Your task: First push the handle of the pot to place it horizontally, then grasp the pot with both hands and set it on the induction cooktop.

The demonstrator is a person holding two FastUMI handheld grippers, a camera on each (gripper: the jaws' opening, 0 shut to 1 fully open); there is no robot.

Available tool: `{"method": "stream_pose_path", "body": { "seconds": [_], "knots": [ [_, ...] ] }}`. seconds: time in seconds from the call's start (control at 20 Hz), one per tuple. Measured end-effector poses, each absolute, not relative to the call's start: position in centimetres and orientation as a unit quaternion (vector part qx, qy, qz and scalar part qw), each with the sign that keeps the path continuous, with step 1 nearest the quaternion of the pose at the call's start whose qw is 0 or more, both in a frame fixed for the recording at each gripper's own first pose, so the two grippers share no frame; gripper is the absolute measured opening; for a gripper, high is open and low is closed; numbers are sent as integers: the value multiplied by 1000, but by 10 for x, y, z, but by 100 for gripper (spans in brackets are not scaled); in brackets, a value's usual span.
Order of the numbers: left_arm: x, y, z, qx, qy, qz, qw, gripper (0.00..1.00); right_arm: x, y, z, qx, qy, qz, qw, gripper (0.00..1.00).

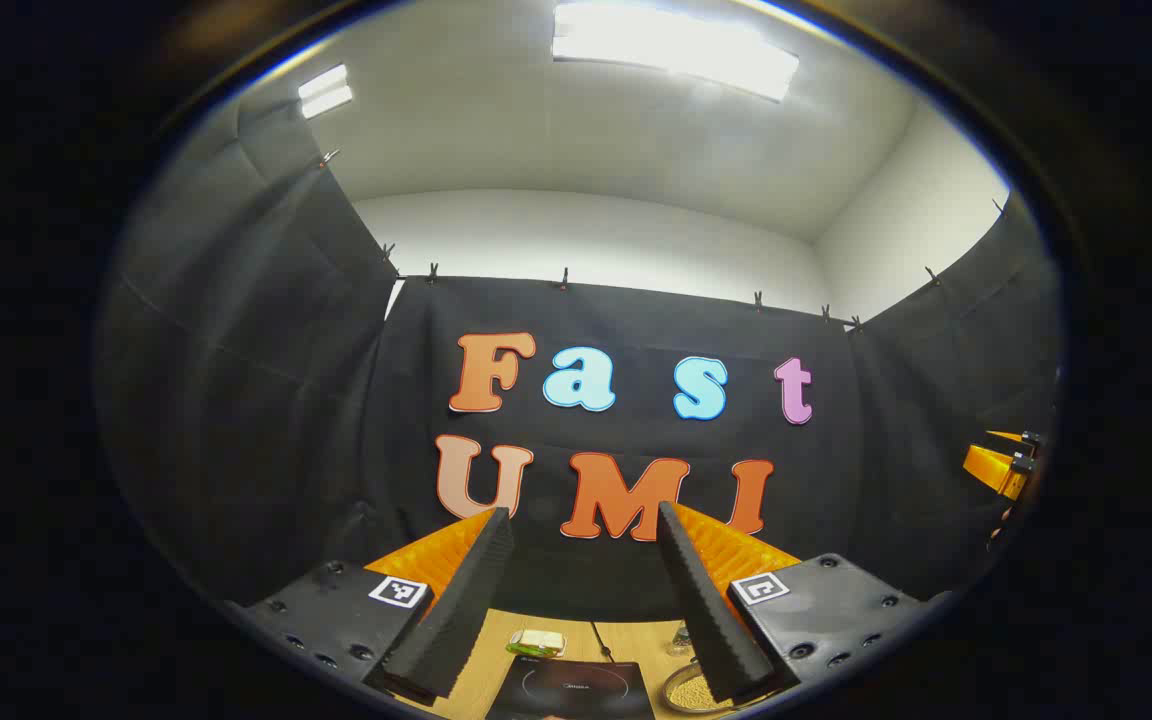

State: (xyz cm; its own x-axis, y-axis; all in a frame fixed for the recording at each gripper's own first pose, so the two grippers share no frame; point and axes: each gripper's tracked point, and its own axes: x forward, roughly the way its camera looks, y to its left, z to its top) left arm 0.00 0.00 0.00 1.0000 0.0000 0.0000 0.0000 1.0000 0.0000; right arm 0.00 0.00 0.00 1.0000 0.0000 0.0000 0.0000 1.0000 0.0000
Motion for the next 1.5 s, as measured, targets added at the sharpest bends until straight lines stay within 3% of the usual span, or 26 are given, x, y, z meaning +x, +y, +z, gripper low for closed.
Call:
{"method": "stream_pose_path", "body": {
  "seconds": [0.05,0.35,0.45,0.5,0.65,0.75,0.9,1.05,1.4,1.5],
  "knots": [
    [0,0,-1,1,1,1,1000,97,1,1,-3,1,3,3,1000,92],
    [-1,-2,-5,9,-2,6,1000,97,6,-6,-17,1,17,1,1000,96],
    [0,0,-1,17,-7,10,1000,97,8,-3,-20,3,21,5,1000,92],
    [1,2,2,20,-12,14,1000,96,10,-2,-22,5,24,7,1000,96],
    [1,5,5,26,-23,22,999,97,12,3,-28,9,28,15,999,96],
    [1,8,3,32,-23,27,999,92,13,9,-35,10,33,23,999,96],
    [4,15,4,40,-28,39,998,97,14,17,-45,11,47,33,998,96],
    [3,15,0,37,-28,39,998,93,16,23,-59,15,60,39,997,96],
    [6,18,-18,43,-12,39,998,95,18,39,-120,31,131,62,989,95],
    [7,20,-23,45,-7,41,998,95,16,49,-148,31,170,75,982,89]
  ]
}}
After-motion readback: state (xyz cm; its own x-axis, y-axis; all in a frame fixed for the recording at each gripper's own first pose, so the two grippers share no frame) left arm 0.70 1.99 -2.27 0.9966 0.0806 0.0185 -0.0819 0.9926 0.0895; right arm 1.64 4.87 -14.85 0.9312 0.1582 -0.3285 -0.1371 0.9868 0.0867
